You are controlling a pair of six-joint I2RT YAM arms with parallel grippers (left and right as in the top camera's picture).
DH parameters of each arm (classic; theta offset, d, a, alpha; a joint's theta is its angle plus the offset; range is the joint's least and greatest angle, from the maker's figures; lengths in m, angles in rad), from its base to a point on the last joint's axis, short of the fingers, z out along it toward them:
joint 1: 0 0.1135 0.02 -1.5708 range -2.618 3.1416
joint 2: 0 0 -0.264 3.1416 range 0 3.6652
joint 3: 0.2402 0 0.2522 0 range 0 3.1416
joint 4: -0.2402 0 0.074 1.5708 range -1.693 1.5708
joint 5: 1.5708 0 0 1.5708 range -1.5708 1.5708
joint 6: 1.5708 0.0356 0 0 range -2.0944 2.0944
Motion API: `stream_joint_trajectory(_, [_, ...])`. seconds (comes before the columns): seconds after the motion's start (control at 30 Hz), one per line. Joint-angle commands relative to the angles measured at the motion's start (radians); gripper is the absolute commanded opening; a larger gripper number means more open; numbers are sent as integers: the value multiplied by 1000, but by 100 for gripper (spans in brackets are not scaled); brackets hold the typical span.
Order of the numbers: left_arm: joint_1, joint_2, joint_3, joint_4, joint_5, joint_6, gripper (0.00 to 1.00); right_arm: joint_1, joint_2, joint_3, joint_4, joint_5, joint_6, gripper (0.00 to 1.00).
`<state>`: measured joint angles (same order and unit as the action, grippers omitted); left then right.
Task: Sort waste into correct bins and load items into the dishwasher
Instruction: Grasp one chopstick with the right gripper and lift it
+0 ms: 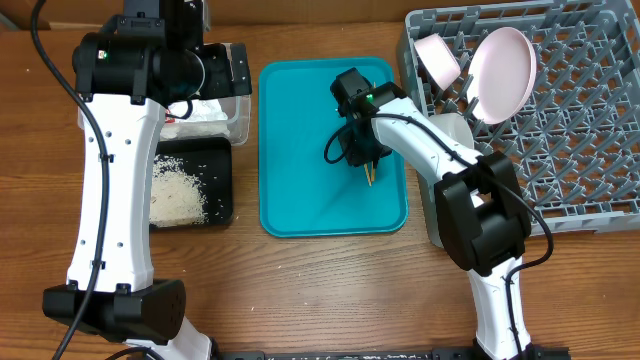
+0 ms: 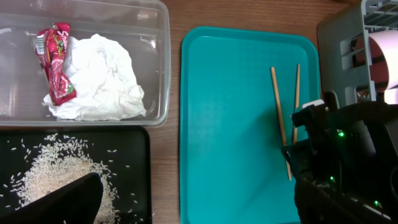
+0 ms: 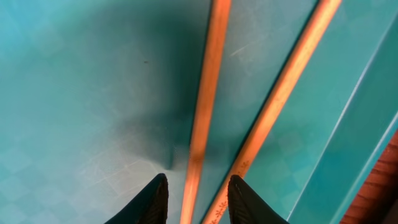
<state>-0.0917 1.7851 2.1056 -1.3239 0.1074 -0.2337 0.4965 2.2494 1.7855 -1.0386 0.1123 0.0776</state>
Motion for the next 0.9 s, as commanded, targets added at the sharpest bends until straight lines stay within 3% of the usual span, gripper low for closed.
stream_joint_trajectory(0.0, [-3,-7,11,0,-7,-6,100,0,14,-1,3,-18,4,34])
stream_joint_trajectory(0.3, [-3,-7,11,0,-7,-6,100,2,54,-1,-30,-51,4,31])
stream_joint_trajectory(0.37, [-3,-7,11,0,-7,-6,100,3,54,-1,-38,-63,5,24])
stream_joint_trajectory(0.4, [-3,-7,11,0,-7,-6,100,3,54,-1,-42,-66,6,14])
stream_joint_trajectory(0.47, [-3,-7,11,0,-7,-6,100,3,54,-1,-49,-65,29,4])
stream_joint_trajectory(0.67, [-3,-7,11,0,-7,-6,100,2,52,7,-66,-70,54,4])
stream_joint_trajectory(0.87, [-3,-7,11,0,-7,-6,100,0,5,138,-185,-100,49,4])
